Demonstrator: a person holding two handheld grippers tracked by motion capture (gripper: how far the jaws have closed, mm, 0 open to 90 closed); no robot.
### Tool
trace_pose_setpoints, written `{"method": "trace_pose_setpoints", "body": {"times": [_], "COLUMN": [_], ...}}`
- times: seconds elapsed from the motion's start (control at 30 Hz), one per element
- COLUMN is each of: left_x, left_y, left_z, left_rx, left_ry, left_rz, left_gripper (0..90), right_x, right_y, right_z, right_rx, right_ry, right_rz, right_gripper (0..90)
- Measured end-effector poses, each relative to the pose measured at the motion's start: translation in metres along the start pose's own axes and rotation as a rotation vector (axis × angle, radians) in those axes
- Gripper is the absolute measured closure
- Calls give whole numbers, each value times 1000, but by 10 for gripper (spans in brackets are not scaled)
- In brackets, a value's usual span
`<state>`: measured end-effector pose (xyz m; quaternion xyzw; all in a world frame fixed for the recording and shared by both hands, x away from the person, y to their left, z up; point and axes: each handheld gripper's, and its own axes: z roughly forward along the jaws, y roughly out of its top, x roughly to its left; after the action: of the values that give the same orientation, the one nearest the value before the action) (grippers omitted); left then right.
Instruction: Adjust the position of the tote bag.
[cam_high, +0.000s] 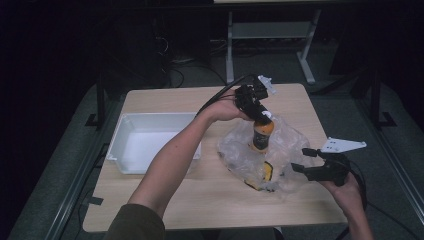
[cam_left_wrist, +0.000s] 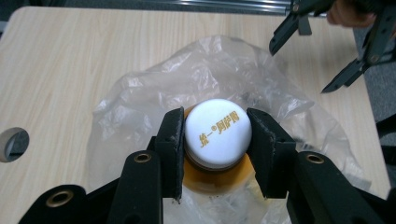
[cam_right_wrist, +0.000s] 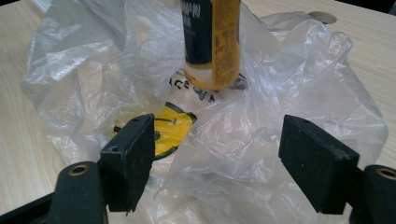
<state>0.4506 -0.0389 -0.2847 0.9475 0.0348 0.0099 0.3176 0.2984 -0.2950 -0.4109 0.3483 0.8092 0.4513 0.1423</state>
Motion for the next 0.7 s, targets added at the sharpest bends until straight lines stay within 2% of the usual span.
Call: {"method": "trace_pose_setpoints", "body": {"times": [0.4,0.53,0.7], "left_x": [-2,-4,-6], "left_y": [15,18,17], "left_z": [-33,-45,-58], "left_rx": [-24,-49,-49], "left_ry": [23,16,27], "left_rz": [19,17,24], "left_gripper": [593,593,593], "right_x": [-5,-6,-8], "right_y": [-5,-7,-8], "right_z": [-5,-5,-9], "right_rx": [-49,-42,-67], "right_ry": [-13,-23,-27], "right_rz": [18,22,38], "right_gripper": [229,220,211]}}
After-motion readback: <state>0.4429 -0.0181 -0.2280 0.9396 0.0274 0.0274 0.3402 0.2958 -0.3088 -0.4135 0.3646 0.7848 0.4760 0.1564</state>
